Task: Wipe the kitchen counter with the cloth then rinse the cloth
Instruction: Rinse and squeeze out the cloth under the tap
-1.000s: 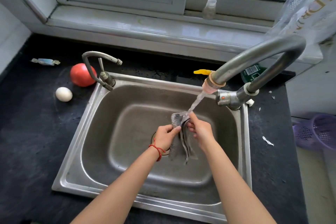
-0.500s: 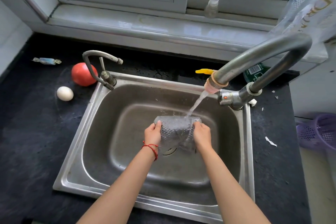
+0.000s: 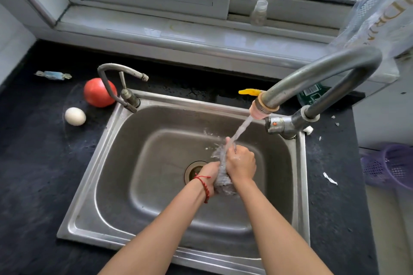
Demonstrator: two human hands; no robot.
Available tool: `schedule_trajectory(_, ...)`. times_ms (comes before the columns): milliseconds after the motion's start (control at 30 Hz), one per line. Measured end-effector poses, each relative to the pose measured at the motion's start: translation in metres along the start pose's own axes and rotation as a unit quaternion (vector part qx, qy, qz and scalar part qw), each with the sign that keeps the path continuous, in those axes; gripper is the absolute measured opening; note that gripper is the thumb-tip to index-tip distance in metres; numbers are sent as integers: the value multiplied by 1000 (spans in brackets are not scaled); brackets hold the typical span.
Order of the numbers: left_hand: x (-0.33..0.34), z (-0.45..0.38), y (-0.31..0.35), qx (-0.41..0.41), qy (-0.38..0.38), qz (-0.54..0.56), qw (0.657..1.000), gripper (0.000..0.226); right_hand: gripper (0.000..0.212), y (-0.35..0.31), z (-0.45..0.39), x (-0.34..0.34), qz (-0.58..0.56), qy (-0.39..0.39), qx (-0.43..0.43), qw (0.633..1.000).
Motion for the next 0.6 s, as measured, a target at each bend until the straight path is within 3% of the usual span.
schedule_trajectory(133,-6,6,9,60,13,36,997,22,55,11,-6,1,-55,9,29,998)
schedule_trajectory(267,-52,0,26,99,155,-31,982,33,49,12,-10,-4,-178,-35,5,983)
schedule_trajectory(400,-32,14,21,-16,80,-17,996,52,41,2,5,5,-191,-100,-59,975)
schedule_trajectory(500,0,16,17,-23,-47,26,998,49,31,-11,27,21,-98,-182,-118,971)
schedule_trajectory(600,-14,-5,20,37,16,48,998,24,38,-11,35,20,-70,-214,-147,963)
Point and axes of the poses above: each hand's wrist, its own z-axis away from the middle knuckle, its own x-axis out of the palm, y = z × x, the point moved 7 cm from there along -z, towards the middle knuckle, and after that the axes turned 7 degrees about z, right-handed, at the moved point
